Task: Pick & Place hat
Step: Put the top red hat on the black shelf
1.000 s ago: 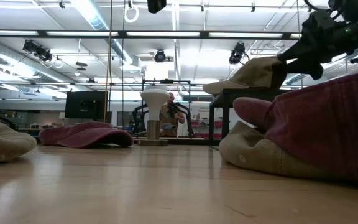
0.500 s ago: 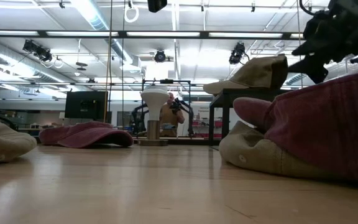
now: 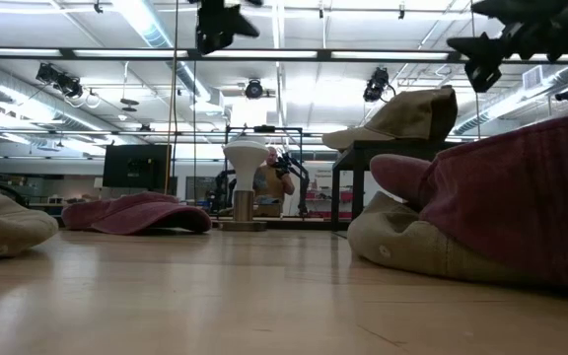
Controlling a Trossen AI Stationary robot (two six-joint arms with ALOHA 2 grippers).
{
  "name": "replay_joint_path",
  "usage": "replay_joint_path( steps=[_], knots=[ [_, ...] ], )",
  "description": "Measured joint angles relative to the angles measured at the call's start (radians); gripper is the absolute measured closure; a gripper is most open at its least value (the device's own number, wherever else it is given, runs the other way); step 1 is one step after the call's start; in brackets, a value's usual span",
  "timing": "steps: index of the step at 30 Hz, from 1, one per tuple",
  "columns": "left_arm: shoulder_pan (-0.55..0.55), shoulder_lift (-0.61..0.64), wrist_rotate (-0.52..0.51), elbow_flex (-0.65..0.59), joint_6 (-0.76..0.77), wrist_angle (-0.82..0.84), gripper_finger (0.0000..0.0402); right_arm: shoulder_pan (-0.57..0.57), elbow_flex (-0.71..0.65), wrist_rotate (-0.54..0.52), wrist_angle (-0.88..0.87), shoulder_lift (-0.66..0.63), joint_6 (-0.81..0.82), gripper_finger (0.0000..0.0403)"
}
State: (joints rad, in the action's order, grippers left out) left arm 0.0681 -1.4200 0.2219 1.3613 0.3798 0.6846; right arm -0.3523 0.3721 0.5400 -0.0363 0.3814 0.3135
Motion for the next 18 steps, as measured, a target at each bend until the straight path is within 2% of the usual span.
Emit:
replay_joint_path(
  steps=[10, 15, 18],
  knots=[
    [0.081, 0.0, -0.294, 0.0, -0.001, 0.315, 0.0282, 0.036, 0.002, -0.025, 0.161, 0.133, 0.035, 0.0177],
    [0.182, 0.0, -0.412, 0.0, -0.001, 0.452, 0.0291, 0.036, 0.038, -0.001, 0.161, 0.213, 0.032, 0.0177],
    [0.243, 0.0, -0.431, 0.0, -0.001, 0.502, 0.0286, 0.036, 0.066, 0.002, 0.163, 0.245, 0.015, 0.0177]
  ],
)
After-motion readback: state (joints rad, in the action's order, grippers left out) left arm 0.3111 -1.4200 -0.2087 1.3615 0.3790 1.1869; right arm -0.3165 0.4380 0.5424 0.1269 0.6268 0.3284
